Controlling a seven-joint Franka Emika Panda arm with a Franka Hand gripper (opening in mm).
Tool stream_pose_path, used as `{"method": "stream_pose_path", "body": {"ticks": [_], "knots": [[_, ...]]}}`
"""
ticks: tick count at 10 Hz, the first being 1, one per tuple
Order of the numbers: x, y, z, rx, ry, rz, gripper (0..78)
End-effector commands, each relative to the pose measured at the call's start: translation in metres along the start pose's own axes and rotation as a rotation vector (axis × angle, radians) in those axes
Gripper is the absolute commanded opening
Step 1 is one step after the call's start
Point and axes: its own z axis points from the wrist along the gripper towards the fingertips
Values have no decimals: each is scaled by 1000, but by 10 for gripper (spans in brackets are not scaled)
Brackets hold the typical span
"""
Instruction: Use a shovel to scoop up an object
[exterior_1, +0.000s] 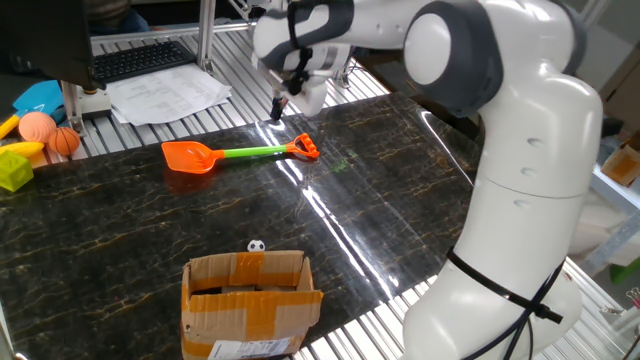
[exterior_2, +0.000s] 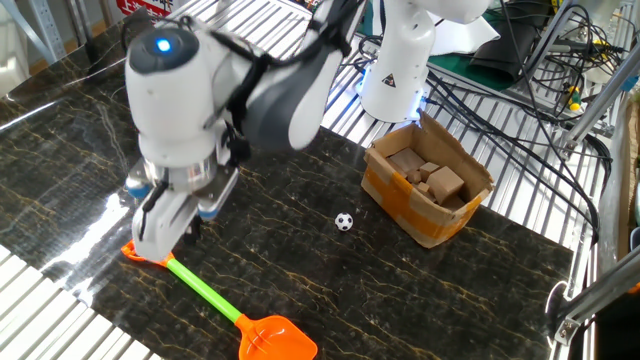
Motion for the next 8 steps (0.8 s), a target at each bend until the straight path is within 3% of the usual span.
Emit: {"method": "stream_pose_path", "body": {"ticks": [1,8], "knots": [[3,5,30,-23,-12,40,0],[0,4,54,-52,-32,43,0]]}}
